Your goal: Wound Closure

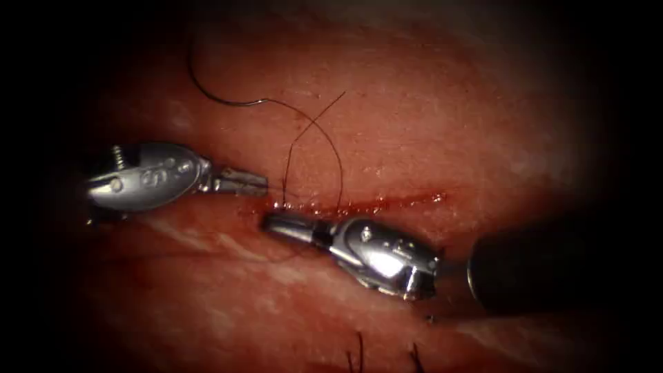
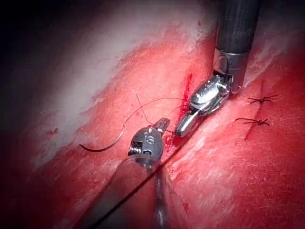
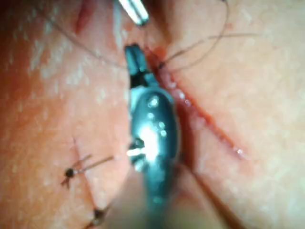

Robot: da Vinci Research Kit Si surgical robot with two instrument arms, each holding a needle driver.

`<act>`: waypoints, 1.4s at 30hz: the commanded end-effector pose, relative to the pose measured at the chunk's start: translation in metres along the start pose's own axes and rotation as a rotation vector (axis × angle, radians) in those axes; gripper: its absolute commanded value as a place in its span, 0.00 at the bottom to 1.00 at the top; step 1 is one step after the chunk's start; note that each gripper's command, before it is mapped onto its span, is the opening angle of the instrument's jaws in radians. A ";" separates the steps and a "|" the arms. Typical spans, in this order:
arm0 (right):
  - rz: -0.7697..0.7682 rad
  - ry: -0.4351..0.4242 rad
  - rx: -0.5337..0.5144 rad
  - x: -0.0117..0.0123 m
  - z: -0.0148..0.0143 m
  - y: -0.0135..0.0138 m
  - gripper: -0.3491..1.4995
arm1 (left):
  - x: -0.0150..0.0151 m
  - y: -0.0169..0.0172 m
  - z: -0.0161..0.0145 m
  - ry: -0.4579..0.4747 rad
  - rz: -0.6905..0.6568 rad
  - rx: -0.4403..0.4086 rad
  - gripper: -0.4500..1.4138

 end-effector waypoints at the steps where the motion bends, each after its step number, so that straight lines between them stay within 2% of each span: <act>1: 0.007 0.014 0.009 -0.0007 0.0008 -0.0015 0.10 | -0.0011 -0.0003 0.0014 0.002 -0.003 -0.003 0.00; 8: 0.013 0.056 -0.036 -0.0006 0.0010 -0.0007 0.12 | -0.0042 -0.0003 0.0025 -0.001 -0.021 -0.001 0.00; 15: 0.039 0.066 -0.080 -0.0011 0.0011 0.0002 0.16 | -0.0049 -0.0005 0.0032 0.000 -0.020 -0.003 0.00; 19: 0.080 0.085 -0.102 -0.0014 0.0009 0.0008 0.23 | -0.0054 -0.0003 0.0037 0.001 -0.021 -0.004 0.00; 23: 0.106 0.097 -0.162 -0.0012 0.0006 0.0015 0.37 | -0.0061 0.0000 0.0040 0.000 -0.026 -0.006 0.00; 27: 0.157 0.131 -0.184 -0.0008 0.0002 0.0021 0.45 | -0.0066 0.0000 0.0040 0.000 -0.034 -0.006 0.00; 30: 0.189 0.160 -0.183 -0.0005 0.0000 0.0022 0.43 | -0.0068 0.0001 0.0041 -0.001 -0.032 -0.005 0.00; 34: 0.265 0.198 -0.215 -0.0002 0.0000 0.0023 0.34 | -0.0067 0.0002 0.0043 -0.001 -0.032 -0.005 0.00; 42: 0.461 0.168 -0.367 -0.0004 -0.0003 0.0031 0.35 | -0.0047 0.0010 0.0041 0.002 -0.042 -0.009 0.00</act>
